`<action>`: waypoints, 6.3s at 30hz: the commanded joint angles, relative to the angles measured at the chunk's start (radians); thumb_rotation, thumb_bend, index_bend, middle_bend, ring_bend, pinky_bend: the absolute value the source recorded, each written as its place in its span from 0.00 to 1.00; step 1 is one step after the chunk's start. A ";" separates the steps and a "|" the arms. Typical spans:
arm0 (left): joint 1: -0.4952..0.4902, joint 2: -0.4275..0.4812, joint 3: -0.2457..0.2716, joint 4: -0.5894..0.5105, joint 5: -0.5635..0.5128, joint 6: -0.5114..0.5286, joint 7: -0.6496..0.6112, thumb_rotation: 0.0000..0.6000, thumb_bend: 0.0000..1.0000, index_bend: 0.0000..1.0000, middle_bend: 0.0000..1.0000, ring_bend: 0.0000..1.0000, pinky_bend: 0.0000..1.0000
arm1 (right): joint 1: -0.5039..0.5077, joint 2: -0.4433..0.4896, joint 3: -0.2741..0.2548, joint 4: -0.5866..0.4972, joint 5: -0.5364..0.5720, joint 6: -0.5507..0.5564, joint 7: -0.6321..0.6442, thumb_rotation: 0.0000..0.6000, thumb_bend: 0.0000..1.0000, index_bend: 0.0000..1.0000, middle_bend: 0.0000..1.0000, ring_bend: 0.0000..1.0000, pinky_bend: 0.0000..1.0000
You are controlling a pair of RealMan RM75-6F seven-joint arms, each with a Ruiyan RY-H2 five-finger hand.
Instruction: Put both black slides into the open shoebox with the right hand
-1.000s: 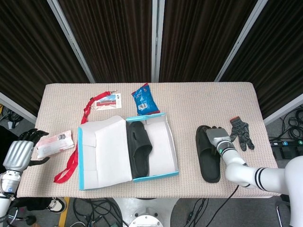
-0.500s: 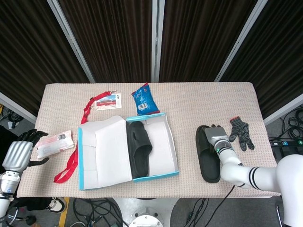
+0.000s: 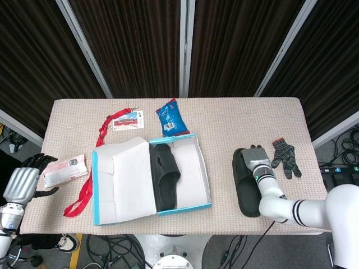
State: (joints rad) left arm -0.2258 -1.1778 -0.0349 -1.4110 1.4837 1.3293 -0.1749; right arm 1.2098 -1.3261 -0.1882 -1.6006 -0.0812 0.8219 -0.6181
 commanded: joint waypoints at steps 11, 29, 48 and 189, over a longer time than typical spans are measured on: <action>-0.003 0.002 0.001 -0.009 0.006 -0.001 0.010 1.00 0.12 0.24 0.23 0.12 0.19 | -0.097 0.130 0.106 -0.106 -0.193 0.033 0.131 1.00 0.15 0.43 0.41 0.18 0.25; -0.006 0.008 -0.004 -0.028 -0.002 -0.001 0.029 1.00 0.12 0.24 0.23 0.12 0.19 | -0.286 0.390 0.401 -0.300 -0.613 -0.063 0.600 1.00 0.16 0.47 0.44 0.22 0.30; -0.009 0.013 -0.009 -0.039 -0.001 0.002 0.031 1.00 0.12 0.24 0.23 0.12 0.19 | -0.419 0.140 0.514 -0.056 -1.136 -0.199 1.215 1.00 0.16 0.49 0.45 0.22 0.30; 0.011 0.003 -0.007 0.018 -0.006 0.015 -0.036 1.00 0.12 0.24 0.23 0.12 0.19 | -0.265 -0.108 0.349 0.195 -1.366 -0.316 1.585 1.00 0.14 0.10 0.18 0.03 0.17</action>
State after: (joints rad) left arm -0.2157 -1.1751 -0.0423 -1.3925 1.4776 1.3438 -0.2111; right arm 0.9424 -1.4320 0.1635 -1.4080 -1.4490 0.5086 0.9665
